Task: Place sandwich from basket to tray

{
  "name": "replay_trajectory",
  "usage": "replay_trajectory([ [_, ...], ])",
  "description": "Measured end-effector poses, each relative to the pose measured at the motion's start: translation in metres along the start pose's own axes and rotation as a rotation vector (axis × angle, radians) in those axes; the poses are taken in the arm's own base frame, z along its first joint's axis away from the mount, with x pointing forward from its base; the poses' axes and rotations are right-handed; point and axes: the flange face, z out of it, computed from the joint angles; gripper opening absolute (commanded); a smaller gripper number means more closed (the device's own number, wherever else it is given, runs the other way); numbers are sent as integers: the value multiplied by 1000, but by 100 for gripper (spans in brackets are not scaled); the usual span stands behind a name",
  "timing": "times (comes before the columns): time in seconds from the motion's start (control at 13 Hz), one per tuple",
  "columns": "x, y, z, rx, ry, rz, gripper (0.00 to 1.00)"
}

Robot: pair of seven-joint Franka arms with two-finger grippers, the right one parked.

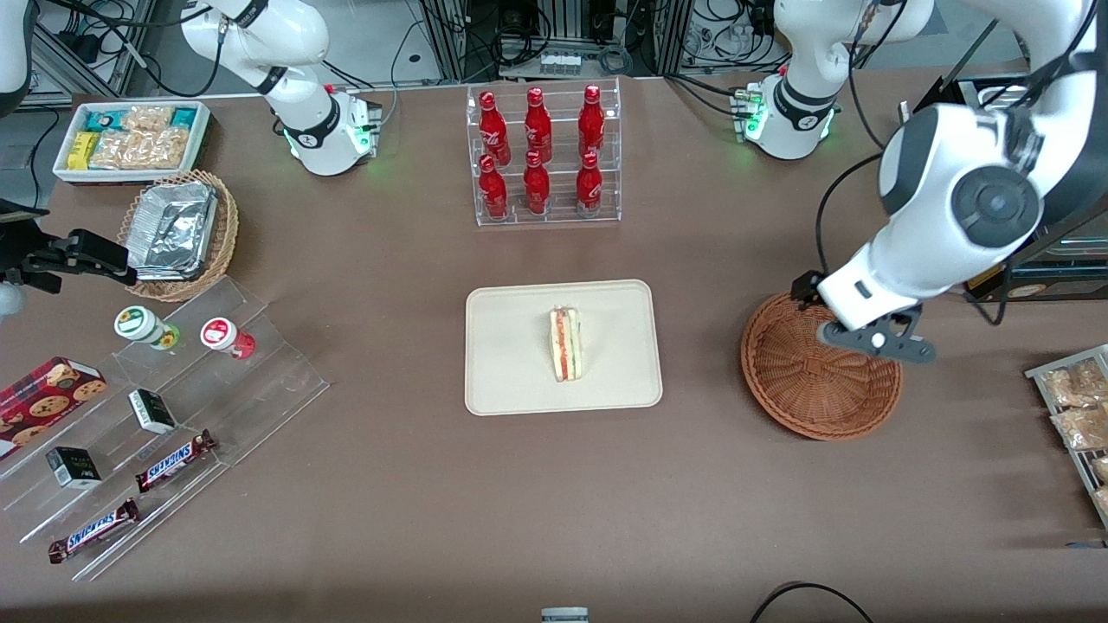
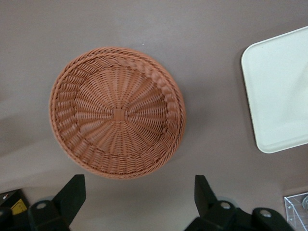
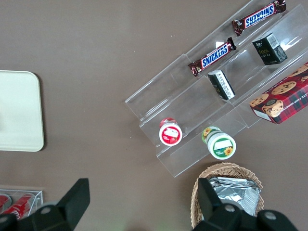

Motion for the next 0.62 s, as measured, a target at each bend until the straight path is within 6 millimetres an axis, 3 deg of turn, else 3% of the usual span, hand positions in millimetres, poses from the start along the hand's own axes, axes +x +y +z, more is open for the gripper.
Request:
replay_trajectory([
  [0.62, -59, -57, -53, 0, -20, -108, 100],
])
